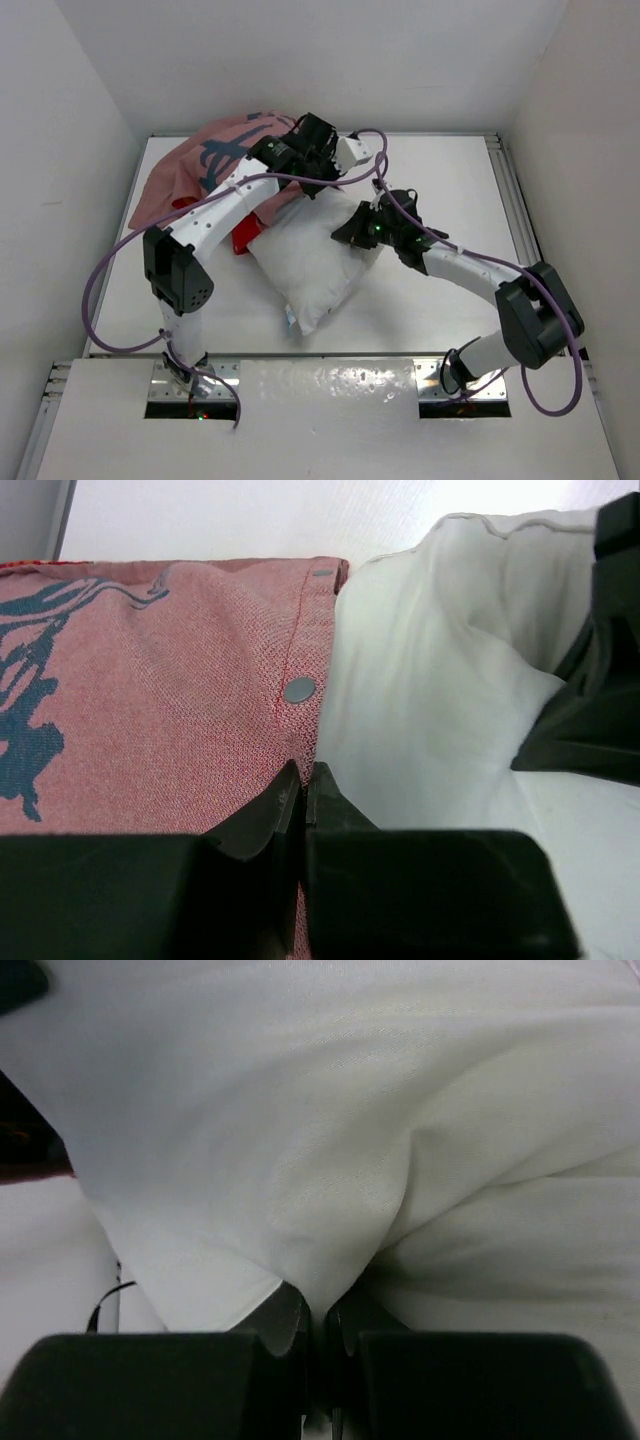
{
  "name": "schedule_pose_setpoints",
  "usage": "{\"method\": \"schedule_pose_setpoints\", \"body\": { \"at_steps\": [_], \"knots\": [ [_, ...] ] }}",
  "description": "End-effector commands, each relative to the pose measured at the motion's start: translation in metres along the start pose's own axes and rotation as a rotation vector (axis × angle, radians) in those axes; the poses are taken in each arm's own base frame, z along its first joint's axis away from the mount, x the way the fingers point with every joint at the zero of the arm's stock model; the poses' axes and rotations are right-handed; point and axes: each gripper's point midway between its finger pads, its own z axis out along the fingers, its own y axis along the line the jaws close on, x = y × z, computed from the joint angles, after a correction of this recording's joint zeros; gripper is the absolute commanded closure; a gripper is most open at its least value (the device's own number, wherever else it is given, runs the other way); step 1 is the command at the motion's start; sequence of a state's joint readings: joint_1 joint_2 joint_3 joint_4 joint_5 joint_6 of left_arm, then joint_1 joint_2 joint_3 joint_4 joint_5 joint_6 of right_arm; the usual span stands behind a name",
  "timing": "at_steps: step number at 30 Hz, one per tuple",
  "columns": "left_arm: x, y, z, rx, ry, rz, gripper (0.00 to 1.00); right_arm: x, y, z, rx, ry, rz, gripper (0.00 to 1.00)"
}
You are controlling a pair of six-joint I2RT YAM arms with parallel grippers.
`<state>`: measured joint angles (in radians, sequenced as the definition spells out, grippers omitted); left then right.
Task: Put the pillow into the pillowcase
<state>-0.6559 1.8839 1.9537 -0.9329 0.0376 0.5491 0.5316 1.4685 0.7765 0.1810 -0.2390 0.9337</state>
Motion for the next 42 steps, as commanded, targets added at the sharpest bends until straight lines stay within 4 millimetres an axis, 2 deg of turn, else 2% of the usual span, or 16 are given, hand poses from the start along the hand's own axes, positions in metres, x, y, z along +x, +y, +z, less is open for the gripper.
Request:
{"method": "schedule_pose_setpoints", "body": {
  "at_steps": [1,3,4,7,12,13,18,21,23,27,28,32,35,38,40,42],
  "knots": [
    [-0.072,-0.024,-0.073,0.065,-0.274,0.055,1.0,-0.069,0.075,-0.017,-0.227,-0.226,-0.029,1.0],
    [-0.081,-0.024,-0.082,0.067,-0.299,0.06,1.0,-0.086,0.094,-0.029,-0.275,-0.282,-0.052,1.0],
    [-0.086,-0.028,-0.086,0.082,-0.316,0.065,1.0,-0.096,0.109,-0.043,-0.317,-0.33,-0.07,1.0],
    [-0.099,-0.032,-0.1,0.097,-0.36,0.083,1.0,-0.115,0.123,-0.067,-0.341,-0.431,-0.092,1.0],
    [-0.096,-0.024,-0.098,0.048,-0.334,0.083,1.0,-0.121,0.106,-0.085,-0.281,-0.494,-0.096,1.0],
    [-0.096,-0.022,-0.097,0.038,-0.328,0.08,1.0,-0.117,0.094,-0.083,-0.245,-0.486,-0.083,1.0],
    [-0.106,-0.024,-0.101,0.047,-0.358,0.085,1.0,-0.119,0.073,-0.099,-0.188,-0.54,-0.063,1.0],
    [-0.095,-0.018,-0.092,0.015,-0.311,0.093,0.95,-0.111,0.056,-0.099,-0.139,-0.533,-0.054,1.0],
    [-0.076,-0.011,-0.076,-0.022,-0.238,0.085,0.91,-0.104,0.047,-0.096,-0.12,-0.516,-0.04,1.0],
    [-0.03,0.007,-0.054,-0.072,-0.111,0.019,0.6,-0.083,0.031,-0.083,-0.097,-0.456,-0.002,1.0],
    [-0.021,0.01,-0.051,-0.079,-0.086,0.008,0.58,-0.081,0.028,-0.083,-0.093,-0.459,0.011,1.0],
    [0.019,0.001,-0.036,-0.034,0.022,-0.023,0.42,-0.068,0.016,-0.079,-0.082,-0.449,0.047,1.0],
    [0.024,-0.008,-0.032,0.02,0.027,-0.035,0.32,-0.063,0.011,-0.077,-0.064,-0.432,0.048,1.0],
    [0.021,-0.012,-0.026,0.032,0.013,-0.044,0.32,-0.06,0.011,-0.075,-0.062,-0.422,0.044,1.0],
    [0.019,-0.011,-0.022,0.029,0.011,-0.05,0.37,-0.057,0.012,-0.073,-0.065,-0.412,0.043,1.0],
    [0.018,-0.011,-0.018,0.034,0.017,-0.046,0.59,-0.054,0.01,-0.072,-0.058,-0.405,0.043,1.0]
  ]
}}
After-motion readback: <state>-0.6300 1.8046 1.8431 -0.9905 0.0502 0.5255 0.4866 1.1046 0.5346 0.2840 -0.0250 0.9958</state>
